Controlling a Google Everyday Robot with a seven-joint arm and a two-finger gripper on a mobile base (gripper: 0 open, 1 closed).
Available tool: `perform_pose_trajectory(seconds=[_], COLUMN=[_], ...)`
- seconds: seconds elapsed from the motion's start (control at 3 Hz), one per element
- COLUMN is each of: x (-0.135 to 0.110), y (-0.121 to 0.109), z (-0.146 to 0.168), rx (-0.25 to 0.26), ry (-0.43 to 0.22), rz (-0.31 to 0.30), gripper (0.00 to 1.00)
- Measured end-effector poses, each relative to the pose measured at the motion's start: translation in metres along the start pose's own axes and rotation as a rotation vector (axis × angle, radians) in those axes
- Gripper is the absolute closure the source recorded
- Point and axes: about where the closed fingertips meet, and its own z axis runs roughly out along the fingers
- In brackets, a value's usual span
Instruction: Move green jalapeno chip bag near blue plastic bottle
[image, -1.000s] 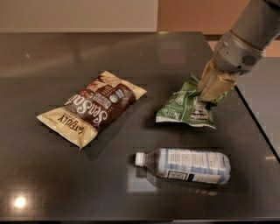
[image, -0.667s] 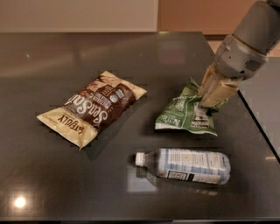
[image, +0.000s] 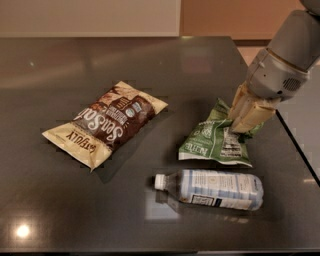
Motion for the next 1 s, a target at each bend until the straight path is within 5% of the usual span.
perform_pose_trajectory(seconds=[0.67, 1.0], x=[0.001, -0.001], y=[-0.002, -0.006], z=[0.001, 0.001], rx=[0.030, 0.050], ry=[0.001, -0.002], rz=[0.007, 0.006], gripper=[0.12, 0.00])
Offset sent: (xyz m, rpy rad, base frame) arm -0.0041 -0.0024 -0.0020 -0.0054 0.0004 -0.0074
